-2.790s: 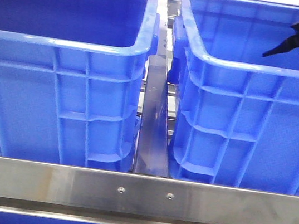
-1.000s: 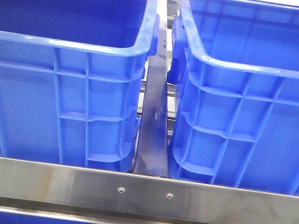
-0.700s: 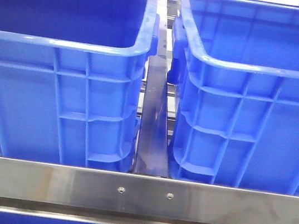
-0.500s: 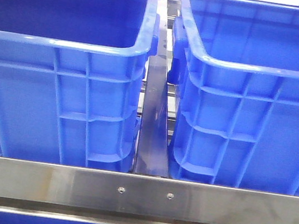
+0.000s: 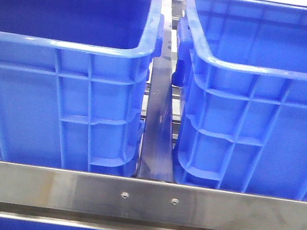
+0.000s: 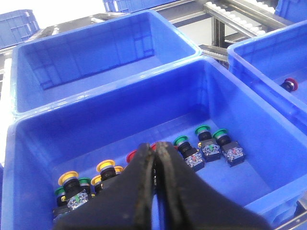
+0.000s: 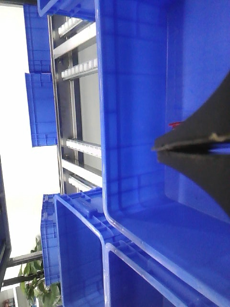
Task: Pick red and yellow buttons and place in box
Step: 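Lower the left gripper onto a yellow-capped button and close it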
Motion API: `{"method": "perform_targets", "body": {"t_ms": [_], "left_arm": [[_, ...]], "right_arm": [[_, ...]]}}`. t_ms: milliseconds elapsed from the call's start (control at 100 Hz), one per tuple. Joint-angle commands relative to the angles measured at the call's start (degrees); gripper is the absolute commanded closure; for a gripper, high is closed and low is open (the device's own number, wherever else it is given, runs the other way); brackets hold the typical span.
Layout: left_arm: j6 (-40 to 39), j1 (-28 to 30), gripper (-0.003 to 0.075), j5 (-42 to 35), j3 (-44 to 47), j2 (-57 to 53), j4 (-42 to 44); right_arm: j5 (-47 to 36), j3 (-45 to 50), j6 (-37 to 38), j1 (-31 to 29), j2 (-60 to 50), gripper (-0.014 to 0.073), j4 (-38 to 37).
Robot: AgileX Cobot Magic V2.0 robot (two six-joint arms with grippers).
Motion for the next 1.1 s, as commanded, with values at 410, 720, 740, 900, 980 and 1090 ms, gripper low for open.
{"method": "perform_targets", "body": {"t_ms": [410,720,740,900,980,1090], "left_arm": [[-1.3,-0.5,0.0243,-2.2,-1.1,3.4,2.0],[-12.2,-0.5,0.0246,4.4,-6.9,11.4,8.5],[-12.2,-0.5,0.0246,4.7,-7.5,11.7,8.2],[-11.6,-0.5,0.0246,5.9,-9.6,15.0,4.8],[-11.0,-0.5,0.0246,5.9,-9.7,16.9,3.6],[-10.9,-0.5,0.0246,5.9,-9.7,19.2,2.3]], "right_arm": [[0.2,-1.5,-0.9,0.1,-0.1,0.0661,0.0],[0.2,-1.3,-0.9,0.1,-0.1,0.0661,0.0],[0.2,-1.3,-0.9,0.1,-0.1,0.0661,0.0],[0.2,-1.3,-0.9,0.1,-0.1,0.0661,0.0],[0.2,-1.3,-0.9,0.1,-0.1,0.0661,0.0],[0.2,-1.3,-0.9,0.1,-0.1,0.0661,0.0]]}}
